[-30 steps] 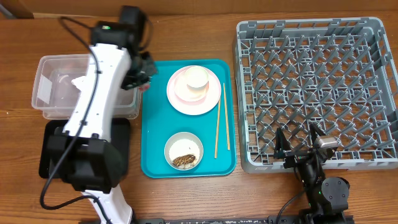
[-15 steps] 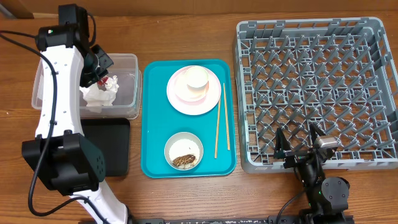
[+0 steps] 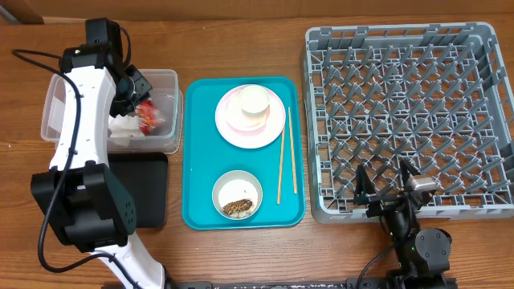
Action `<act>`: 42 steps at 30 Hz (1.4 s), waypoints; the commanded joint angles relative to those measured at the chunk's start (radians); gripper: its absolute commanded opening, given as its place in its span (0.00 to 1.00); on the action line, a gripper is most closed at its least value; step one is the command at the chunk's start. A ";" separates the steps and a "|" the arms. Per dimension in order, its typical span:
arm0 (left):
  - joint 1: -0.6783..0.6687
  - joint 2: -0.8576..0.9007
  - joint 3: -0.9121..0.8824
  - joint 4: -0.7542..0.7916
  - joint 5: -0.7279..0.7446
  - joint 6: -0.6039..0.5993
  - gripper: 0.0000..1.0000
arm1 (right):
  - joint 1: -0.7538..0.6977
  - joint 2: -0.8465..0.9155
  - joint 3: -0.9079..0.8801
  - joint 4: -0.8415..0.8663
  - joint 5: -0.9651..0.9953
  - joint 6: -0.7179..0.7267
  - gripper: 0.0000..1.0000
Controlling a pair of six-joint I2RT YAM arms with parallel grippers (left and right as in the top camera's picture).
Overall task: Sort waste into correct bins and load items into the dishwasher
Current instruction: 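Carry the red wrapper into the clear bin and release it, then grasp the rim of the white rice bowl with the left gripper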
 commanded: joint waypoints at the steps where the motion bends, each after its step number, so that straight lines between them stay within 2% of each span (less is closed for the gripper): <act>1: -0.003 0.008 -0.017 0.006 0.008 0.012 0.38 | 0.007 -0.008 -0.010 0.006 0.006 -0.006 1.00; 4: -0.003 0.000 -0.010 0.001 0.101 0.048 0.39 | 0.007 -0.008 -0.010 0.006 0.006 -0.006 1.00; 6: -0.008 -0.015 -0.001 -0.021 0.273 0.123 0.36 | 0.007 -0.008 -0.010 0.006 0.006 -0.006 1.00; 8: -0.031 -0.046 -0.001 -0.058 0.357 0.187 0.36 | 0.007 -0.008 -0.010 0.006 0.006 -0.006 1.00; 16: -0.185 -0.161 -0.001 -0.203 0.337 0.244 0.32 | 0.007 -0.008 -0.010 0.006 0.006 -0.006 1.00; 23: -0.440 -0.187 -0.012 -0.300 0.332 0.244 0.34 | 0.007 -0.008 -0.010 0.006 0.006 -0.006 1.00; 26: -0.559 -0.187 -0.043 -0.301 0.303 0.213 0.35 | 0.007 -0.008 -0.010 0.006 0.006 -0.006 1.00; 28: -0.660 -0.187 -0.082 -0.281 0.268 0.147 0.37 | 0.007 -0.008 -0.010 0.006 0.006 -0.006 1.00; 33: -0.817 -0.187 -0.181 -0.201 0.223 0.043 0.39 | 0.007 -0.008 -0.010 0.006 0.006 -0.006 1.00; 37: -0.900 -0.187 -0.260 -0.154 0.164 -0.023 0.41 | 0.007 -0.008 -0.010 0.006 0.006 -0.006 1.00; 42: -0.930 -0.187 -0.312 -0.144 0.082 -0.075 0.40 | 0.007 -0.008 -0.010 0.006 0.006 -0.006 1.00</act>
